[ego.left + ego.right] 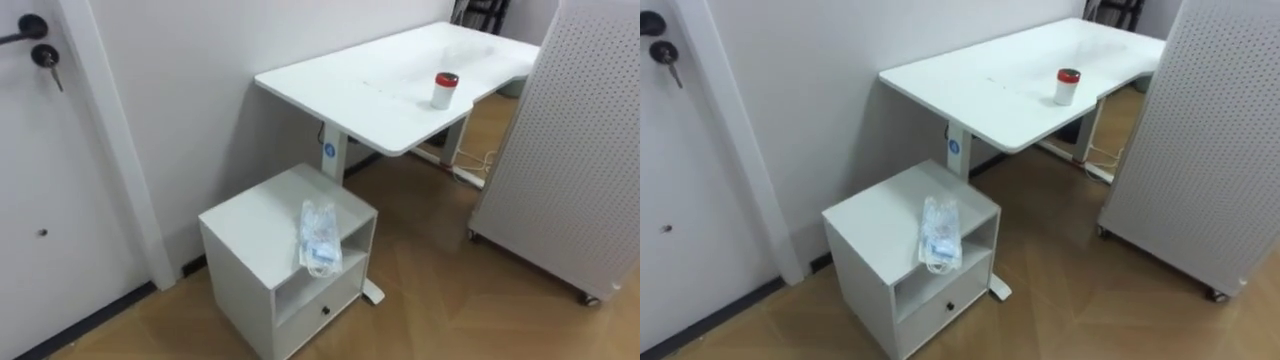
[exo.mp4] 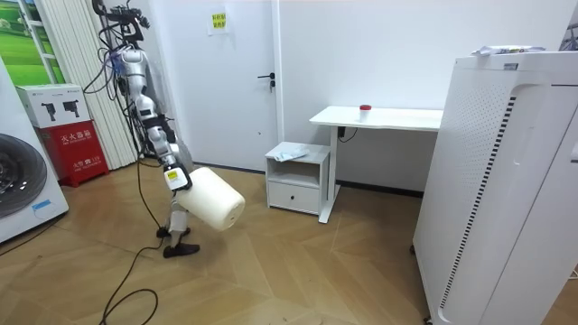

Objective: Pick garbage

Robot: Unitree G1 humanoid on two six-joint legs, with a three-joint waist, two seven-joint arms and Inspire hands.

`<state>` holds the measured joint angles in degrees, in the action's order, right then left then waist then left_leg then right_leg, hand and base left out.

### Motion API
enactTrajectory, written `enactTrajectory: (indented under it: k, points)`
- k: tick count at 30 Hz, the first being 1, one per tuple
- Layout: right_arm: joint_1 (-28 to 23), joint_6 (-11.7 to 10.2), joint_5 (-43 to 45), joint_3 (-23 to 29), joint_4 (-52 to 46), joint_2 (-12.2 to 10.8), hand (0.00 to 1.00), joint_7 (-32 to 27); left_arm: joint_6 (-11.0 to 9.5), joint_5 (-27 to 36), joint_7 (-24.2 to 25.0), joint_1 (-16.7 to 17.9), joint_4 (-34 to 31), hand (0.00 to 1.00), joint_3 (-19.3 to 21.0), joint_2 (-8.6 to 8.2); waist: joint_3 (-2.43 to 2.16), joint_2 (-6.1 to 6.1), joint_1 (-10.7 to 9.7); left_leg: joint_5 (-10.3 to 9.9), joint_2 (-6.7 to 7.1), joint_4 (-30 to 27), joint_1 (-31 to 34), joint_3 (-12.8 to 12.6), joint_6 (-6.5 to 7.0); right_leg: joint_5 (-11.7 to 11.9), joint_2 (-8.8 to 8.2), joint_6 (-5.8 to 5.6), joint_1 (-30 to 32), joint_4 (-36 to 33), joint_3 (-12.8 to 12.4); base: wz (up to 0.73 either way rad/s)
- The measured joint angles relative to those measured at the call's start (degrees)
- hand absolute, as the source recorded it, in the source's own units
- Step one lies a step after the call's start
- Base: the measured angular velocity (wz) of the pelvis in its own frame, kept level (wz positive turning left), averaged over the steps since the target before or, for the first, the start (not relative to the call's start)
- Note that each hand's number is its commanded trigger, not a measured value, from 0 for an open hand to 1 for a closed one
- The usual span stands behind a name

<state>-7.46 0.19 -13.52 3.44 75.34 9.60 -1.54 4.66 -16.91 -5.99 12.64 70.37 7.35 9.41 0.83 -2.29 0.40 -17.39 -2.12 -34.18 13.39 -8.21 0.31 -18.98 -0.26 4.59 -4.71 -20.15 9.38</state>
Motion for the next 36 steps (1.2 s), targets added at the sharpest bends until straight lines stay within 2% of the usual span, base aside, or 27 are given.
enactTrajectory:
  k: [1,2,3,5,6,9,11,14,16,19,20,21,22,23,24,25,26,27,28,29,30,31,32,33,34,35,36]
  points:
    - [-0.02,0.0,0.01,-0.01,-0.03,0.04,1.0,-0.33,0.0,0.08,-0.07,0.5,-0.06,0.0,-0.02,0.02,-0.03,0.13,0.07,1.22,0.08,3.08,1.35,-0.22,-0.53,-0.33,-0.08,0.01,-0.15,-0.16,-0.04,-0.35]
    - [-0.2,-0.01,0.09,-0.01,-0.18,0.22,1.0,-0.67,0.0,0.04,-0.13,1.37,-0.13,0.0,0.1,0.09,-0.02,0.39,0.37,6.5,0.21,8.53,3.38,-0.02,-0.42,-1.27,-0.36,0.05,-0.25,-0.95,-0.26,-0.45]
    - [-0.74,-0.01,0.55,-0.05,-0.48,0.44,1.0,-0.86,-0.02,-0.05,-0.1,2.25,-0.13,0.0,0.21,0.05,-0.33,0.37,0.79,10.82,0.73,11.85,3.7,0.64,-0.3,-2.12,-0.6,-0.54,-0.35,-1.59,-1.59,-0.46]
    - [-1.21,0.02,1.24,-0.02,-0.68,0.92,1.0,-0.9,-0.31,-0.12,-0.1,2.68,-0.12,0.0,0.35,-0.06,-0.98,0.59,0.56,13.66,1.21,12.49,2.93,0.4,1.02,-2.84,-0.82,-1.53,-0.42,-1.58,-2.29,-0.36]
    - [-1.51,0.02,1.4,-0.02,-0.75,1.14,1.0,-0.85,-0.89,-0.01,-0.1,3.07,-0.09,0.0,0.62,-0.05,-1.29,0.73,0.7,14.9,1.49,12.17,2.81,0.14,2.45,-3.04,-1.17,-1.86,-0.59,-1.14,-2.41,-0.32]
    - [-1.52,0.01,2.19,0.03,-1.27,1.47,1.0,-0.91,-1.93,0.44,-0.09,1.6,-0.1,0.0,0.87,0.02,-1.05,0.02,0.53,13.04,1.52,10.87,1.71,-2.15,2.39,-3.01,-2.29,-2.17,-2.4,0.76,-2.38,-0.26]
    - [-1.44,0.01,2.46,-0.03,-1.92,1.5,1.0,-1.06,-2.64,0.55,-0.05,0.87,-0.26,0.0,0.78,0.02,-0.33,-0.2,0.27,11.65,1.36,9.73,1.28,-2.81,2.25,-3.01,-2.38,-2.18,-3.65,1.71,-3.22,-0.18]
    - [-0.82,0.03,2.64,-0.06,-2.43,1.49,1.0,-1.22,-3.14,0.52,0.04,0.72,-1.4,0.0,0.85,0.04,-0.37,-0.39,0.82,8.53,1.2,7.49,0.95,-4.41,1.74,-4.79,-2.7,-2.12,-4.35,1.35,-5.46,-0.29]
    - [-0.74,0.46,2.32,-0.24,-2.98,1.5,1.0,-1.23,-3.41,0.58,0.09,-0.23,-1.77,0.0,0.73,0.05,-0.52,-0.79,1.24,7.51,1.77,6.76,1.0,-4.76,1.8,-5.62,-3.39,-2.38,-4.36,1.16,-5.97,-0.13]
    - [0.08,0.54,2.89,-0.36,-4.39,1.56,1.0,-1.45,-3.78,0.55,0.17,-1.66,-1.74,0.0,0.61,0.03,-0.66,-1.54,1.47,5.66,3.1,6.37,2.05,-5.76,2.63,-6.65,-4.9,-3.4,-4.08,0.49,-6.21,0.09]
    - [0.83,0.54,3.32,-0.24,-5.2,1.61,1.0,-1.56,-3.99,0.55,0.21,-2.51,-1.61,0.0,0.4,0.02,-0.72,-1.72,1.47,5.06,3.94,6.36,2.23,-5.91,3.01,-6.98,-5.86,-3.96,-2.99,-2.01,-6.46,0.23]
    - [1.51,0.52,3.32,-0.24,-5.89,1.62,1.0,-1.97,-4.19,0.54,0.19,-3.62,-1.46,0.0,0.12,0.06,-0.64,-1.62,1.27,4.64,3.93,6.26,2.14,-6.03,3.58,-6.86,-6.45,-4.19,-0.42,-7.54,-6.24,0.27]
    - [1.71,0.51,3.26,-0.24,-6.27,1.59,1.0,-2.27,-4.49,0.6,0.12,-4.0,-1.46,0.0,0.05,0.17,-0.61,-1.59,1.26,4.36,3.99,5.99,1.91,-6.39,3.94,-6.45,-6.76,-4.94,1.17,-10.84,-6.06,0.35]
    - [2.02,0.39,2.83,-0.38,-6.81,1.6,1.0,-2.74,-5.1,0.63,-0.12,-4.65,-1.49,0.0,-0.42,0.45,-0.6,-1.46,1.55,3.61,4.0,5.67,1.26,-6.91,4.6,-4.65,-7.46,-7.26,3.97,-17.23,-5.41,0.27]
    - [2.38,0.05,2.42,-0.74,-6.96,1.62,1.0,-2.98,-5.65,0.61,-0.33,-5.67,-1.66,0.0,-0.91,0.69,-0.67,-1.04,1.74,2.56,4.0,6.54,-0.23,-7.25,4.55,-1.64,-8.17,-7.84,5.97,-23.33,-4.15,0.2]
    - [2.54,-0.2,2.46,-1.14,-7.01,1.69,1.0,-2.99,-5.78,0.62,-0.59,-5.87,-1.67,0.0,-0.93,0.71,-0.61,-1.03,1.8,2.1,4.09,6.95,-1.19,-7.3,4.58,0.21,-8.61,-7.62,6.81,-25.83,-3.71,0.13]
    - [2.8,-0.67,2.72,-1.45,-7.02,1.67,1.0,-2.94,-5.91,0.61,-0.92,-6.01,-1.72,0.0,-0.98,0.7,-0.56,-0.61,1.64,1.38,3.98,7.84,-2.9,-7.19,4.6,4.57,-8.84,-7.37,7.95,-29.83,-2.8,0.14]
    - [2.81,-1.49,2.84,-1.51,-7.01,1.68,1.0,-2.85,-5.94,0.54,-1.26,-6.21,-1.81,0.0,-1.46,0.67,-0.43,0.04,1.57,0.95,3.99,9.45,-4.98,-6.52,4.66,9.87,-8.64,-7.19,8.99,-32.72,-2.04,0.14]
    - [2.82,-1.69,2.83,-1.52,-7.02,1.68,1.0,-2.79,-5.95,0.5,-1.33,-6.32,-1.87,0.0,-1.55,0.63,-0.75,0.88,1.58,0.93,3.95,10.46,-5.98,-6.06,4.7,10.75,-8.6,-7.18,9.53,-33.83,-1.82,0.0]
    - [3.07,-1.78,2.51,-1.56,-7.65,1.68,1.0,-2.71,-6.0,0.54,-1.89,-6.64,-2.01,0.0,-1.67,0.64,-0.66,1.1,1.71,0.85,3.76,12.06,-7.17,-5.45,4.72,7.93,-8.65,-6.54,12.36,-35.35,-1.35,0.0]
    - [2.89,-1.93,1.45,-1.73,-8.4,1.71,1.0,-2.6,-6.18,0.63,-2.79,-6.84,-2.01,0.0,-2.0,0.63,-0.37,1.51,1.41,0.86,3.51,13.4,-8.23,-5.05,4.64,4.1,-8.0,-5.79,15.78,-35.07,-1.33,0.04]
    - [2.58,-2.01,0.47,-1.77,-8.72,1.81,1.0,-2.61,-6.3,0.77,-2.99,-6.8,-2.02,0.0,-2.12,0.58,-0.33,1.79,1.22,0.78,3.24,13.73,-8.57,-4.61,4.51,2.76,-7.43,-5.48,17.29,-33.82,-1.36,0.23]
    - [1.88,-2.17,-0.1,-1.76,-9.19,1.85,1.0,-2.63,-6.44,1.34,-3.31,-6.87,-2.63,0.0,-3.11,0.63,-0.27,2.37,0.9,0.69,2.71,14.43,-9.46,-3.34,4.36,1.42,-6.37,-5.15,19.91,-29.26,-1.3,0.35]
    - [1.61,-2.18,-0.2,-1.53,-8.83,1.84,1.0,-2.63,-6.63,1.44,-3.34,-6.7,-3.54,0.0,-3.12,0.63,-0.21,2.54,0.34,0.49,2.2,15.63,-10.75,-2.61,4.01,1.55,-5.8,-5.04,21.55,-21.67,-1.4,0.39]
    - [1.6,-2.07,-0.18,-1.53,-8.46,1.8,1.0,-2.61,-6.71,1.62,-3.39,-6.3,-3.89,0.0,-3.14,0.68,-0.23,2.55,0.1,0.38,2.0,16.23,-11.54,-2.54,3.73,2.19,-5.69,-5.0,21.73,-16.81,-1.43,0.32]
    - [1.25,-2.27,-0.49,-1.45,-8.36,1.6,1.0,-2.74,-7.15,1.77,-3.47,-5.58,-3.89,0.0,-3.27,0.98,-0.4,2.07,-0.18,0.03,1.97,17.01,-13.19,-2.54,2.93,6.0,-5.42,-5.13,21.58,-6.52,-1.31,0.26]
    - [0.46,-2.99,-0.71,-0.89,-8.11,1.44,1.0,-2.74,-7.16,1.73,-3.57,-4.7,-3.5,0.0,-3.28,1.01,-0.76,1.84,-0.65,-0.74,1.16,17.05,-14.95,-2.34,1.71,11.69,-4.62,-5.05,21.06,-4.52,-1.32,0.19]
